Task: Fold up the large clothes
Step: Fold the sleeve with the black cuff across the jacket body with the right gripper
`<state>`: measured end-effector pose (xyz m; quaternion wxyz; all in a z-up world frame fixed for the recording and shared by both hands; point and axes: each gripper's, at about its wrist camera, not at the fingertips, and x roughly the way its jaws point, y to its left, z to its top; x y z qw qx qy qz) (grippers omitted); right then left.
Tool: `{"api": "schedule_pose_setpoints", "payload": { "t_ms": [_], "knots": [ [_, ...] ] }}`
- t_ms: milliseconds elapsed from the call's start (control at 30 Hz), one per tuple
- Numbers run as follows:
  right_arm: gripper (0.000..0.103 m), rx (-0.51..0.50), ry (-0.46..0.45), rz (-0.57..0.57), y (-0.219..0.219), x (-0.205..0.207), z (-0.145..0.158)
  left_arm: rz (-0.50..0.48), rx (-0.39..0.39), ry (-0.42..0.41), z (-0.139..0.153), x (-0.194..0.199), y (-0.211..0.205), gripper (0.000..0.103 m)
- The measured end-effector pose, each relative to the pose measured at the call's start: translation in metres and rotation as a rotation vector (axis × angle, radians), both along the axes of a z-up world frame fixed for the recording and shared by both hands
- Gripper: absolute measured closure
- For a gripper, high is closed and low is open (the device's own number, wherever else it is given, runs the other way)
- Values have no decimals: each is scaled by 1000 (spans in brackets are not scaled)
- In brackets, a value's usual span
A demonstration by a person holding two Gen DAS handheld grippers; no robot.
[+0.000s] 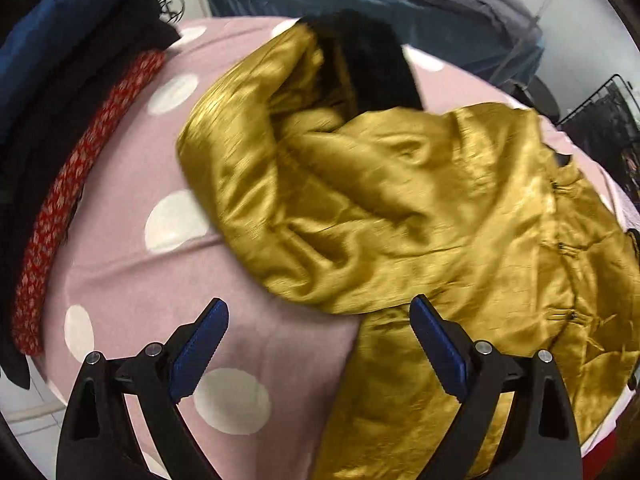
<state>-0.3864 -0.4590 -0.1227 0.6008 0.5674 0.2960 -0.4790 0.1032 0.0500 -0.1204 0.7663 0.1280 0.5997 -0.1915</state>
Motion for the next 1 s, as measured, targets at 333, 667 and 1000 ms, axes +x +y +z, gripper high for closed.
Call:
{"api": "schedule_pose_setpoints", "payload": {
  "t_ms": [333,667,1000],
  "knots": [
    [98,-395,181,-16,-46,-93,146,-13,-11,1,6,-23,0,13],
    [35,-119,46,-212,-16,-177,80,10,3,-23,5,-10,13,13],
    [35,-56,-12,-67,79,-129,65,-135,146,-280,57,94,-31,6]
  ]
}}
